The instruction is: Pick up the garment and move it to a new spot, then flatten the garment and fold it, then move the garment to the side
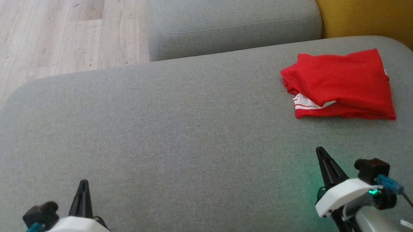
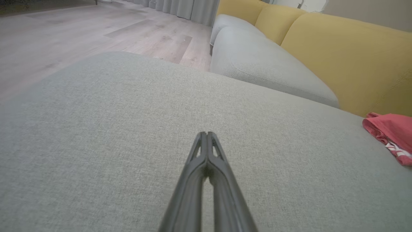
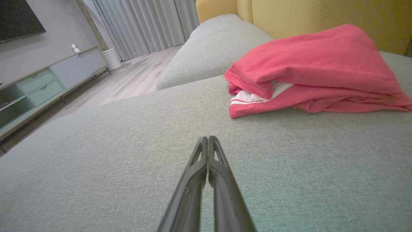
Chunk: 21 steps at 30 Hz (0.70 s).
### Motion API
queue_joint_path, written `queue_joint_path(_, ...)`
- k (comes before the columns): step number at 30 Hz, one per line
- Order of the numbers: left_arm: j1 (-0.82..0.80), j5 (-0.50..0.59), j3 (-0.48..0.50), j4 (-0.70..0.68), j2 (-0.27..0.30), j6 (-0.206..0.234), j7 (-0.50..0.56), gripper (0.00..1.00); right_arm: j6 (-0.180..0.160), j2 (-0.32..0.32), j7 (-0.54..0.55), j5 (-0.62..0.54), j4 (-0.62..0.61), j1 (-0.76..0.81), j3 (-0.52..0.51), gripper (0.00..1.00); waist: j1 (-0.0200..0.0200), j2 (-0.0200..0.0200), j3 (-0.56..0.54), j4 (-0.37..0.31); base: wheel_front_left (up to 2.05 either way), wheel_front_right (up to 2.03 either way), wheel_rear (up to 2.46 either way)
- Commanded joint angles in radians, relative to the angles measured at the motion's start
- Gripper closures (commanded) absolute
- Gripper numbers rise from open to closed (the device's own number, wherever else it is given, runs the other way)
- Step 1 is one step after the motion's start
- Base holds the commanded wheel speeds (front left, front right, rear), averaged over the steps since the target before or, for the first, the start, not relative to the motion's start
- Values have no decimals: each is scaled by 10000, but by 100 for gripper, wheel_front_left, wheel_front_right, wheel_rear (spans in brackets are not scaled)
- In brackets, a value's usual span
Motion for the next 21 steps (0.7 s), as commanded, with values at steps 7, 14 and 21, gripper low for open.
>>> queue_joint_path(7,-516,-972,64,-478,93,-9,225,100,-1,99,267,894,-582,-526,-355,100,0,0,39,15,0,0,0)
queue_joint_path(14,-552,-1757,77,-590,85,-14,422,100,-1,164,465,1606,-788,-459,-559,100,0,0,75,28,0,0,0)
queue_joint_path(21,-595,-2537,96,-694,77,-18,624,100,-2,229,664,2313,-991,-394,-765,100,0,0,111,41,0,0,0)
